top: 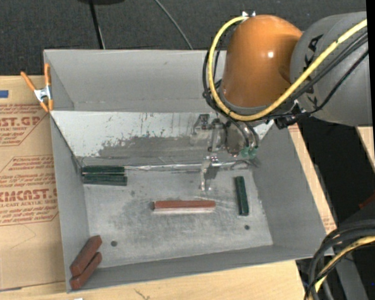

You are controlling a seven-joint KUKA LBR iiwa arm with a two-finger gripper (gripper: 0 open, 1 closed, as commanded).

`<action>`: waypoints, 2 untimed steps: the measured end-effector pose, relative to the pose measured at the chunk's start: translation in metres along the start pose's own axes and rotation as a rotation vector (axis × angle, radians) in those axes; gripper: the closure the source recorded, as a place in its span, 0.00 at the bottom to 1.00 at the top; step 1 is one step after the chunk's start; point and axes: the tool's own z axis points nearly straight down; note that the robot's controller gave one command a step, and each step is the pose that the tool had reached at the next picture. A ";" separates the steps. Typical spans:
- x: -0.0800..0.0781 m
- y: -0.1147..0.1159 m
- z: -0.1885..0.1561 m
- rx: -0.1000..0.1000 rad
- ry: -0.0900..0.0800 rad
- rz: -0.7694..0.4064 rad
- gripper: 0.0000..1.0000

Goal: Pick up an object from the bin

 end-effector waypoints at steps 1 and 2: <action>0.000 0.000 0.000 0.000 0.000 0.000 0.00; 0.013 0.005 0.055 0.000 -0.005 -0.036 0.00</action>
Offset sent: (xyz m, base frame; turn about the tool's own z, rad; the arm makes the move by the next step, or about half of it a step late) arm -0.0317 0.0117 -0.1277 -0.0822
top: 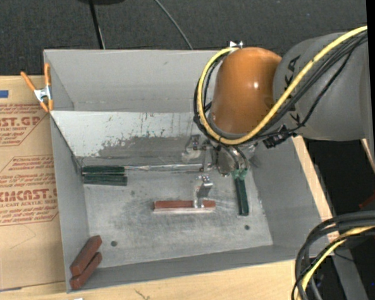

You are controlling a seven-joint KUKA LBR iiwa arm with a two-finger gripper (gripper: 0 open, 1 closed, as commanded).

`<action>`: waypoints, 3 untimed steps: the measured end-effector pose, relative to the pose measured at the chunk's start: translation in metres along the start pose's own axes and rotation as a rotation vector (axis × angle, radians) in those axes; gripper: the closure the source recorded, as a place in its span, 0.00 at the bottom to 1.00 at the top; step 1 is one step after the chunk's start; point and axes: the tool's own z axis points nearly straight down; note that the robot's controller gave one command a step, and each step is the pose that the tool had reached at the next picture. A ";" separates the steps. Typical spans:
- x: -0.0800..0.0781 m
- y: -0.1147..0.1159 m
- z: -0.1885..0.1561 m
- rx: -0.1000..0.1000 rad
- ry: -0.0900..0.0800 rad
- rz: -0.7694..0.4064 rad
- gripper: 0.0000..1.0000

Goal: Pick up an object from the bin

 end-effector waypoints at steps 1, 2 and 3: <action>0.048 -0.002 0.037 -0.001 0.007 0.013 0.00; 0.058 -0.001 0.046 0.000 0.006 0.024 0.00; 0.050 0.026 0.066 0.001 0.019 0.033 0.00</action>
Offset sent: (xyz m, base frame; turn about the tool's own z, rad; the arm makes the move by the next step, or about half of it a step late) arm -0.0124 0.0051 -0.1197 0.0713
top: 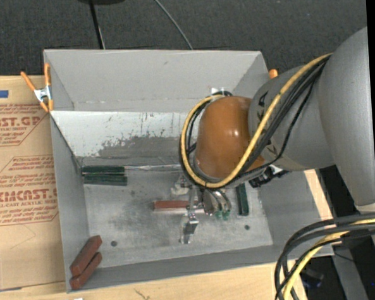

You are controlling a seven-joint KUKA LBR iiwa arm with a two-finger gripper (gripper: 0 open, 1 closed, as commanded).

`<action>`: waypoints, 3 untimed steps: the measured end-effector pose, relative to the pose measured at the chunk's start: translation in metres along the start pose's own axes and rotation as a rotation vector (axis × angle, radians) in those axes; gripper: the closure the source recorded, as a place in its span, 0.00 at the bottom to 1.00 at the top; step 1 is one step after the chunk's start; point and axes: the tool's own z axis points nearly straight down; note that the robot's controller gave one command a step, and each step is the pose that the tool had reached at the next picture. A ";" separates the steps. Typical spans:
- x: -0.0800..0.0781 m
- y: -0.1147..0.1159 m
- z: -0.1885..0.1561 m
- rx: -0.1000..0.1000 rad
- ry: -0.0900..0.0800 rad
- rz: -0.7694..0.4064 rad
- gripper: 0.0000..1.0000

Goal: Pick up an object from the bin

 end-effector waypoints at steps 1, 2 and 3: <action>-0.056 -0.019 0.046 -0.003 -0.025 -0.009 1.00; -0.056 -0.019 0.046 -0.004 -0.025 -0.009 1.00; -0.046 -0.002 -0.106 -0.002 -0.016 -0.021 1.00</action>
Offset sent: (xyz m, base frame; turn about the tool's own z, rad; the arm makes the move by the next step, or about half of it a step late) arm 0.0000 0.0000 0.0000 0.0000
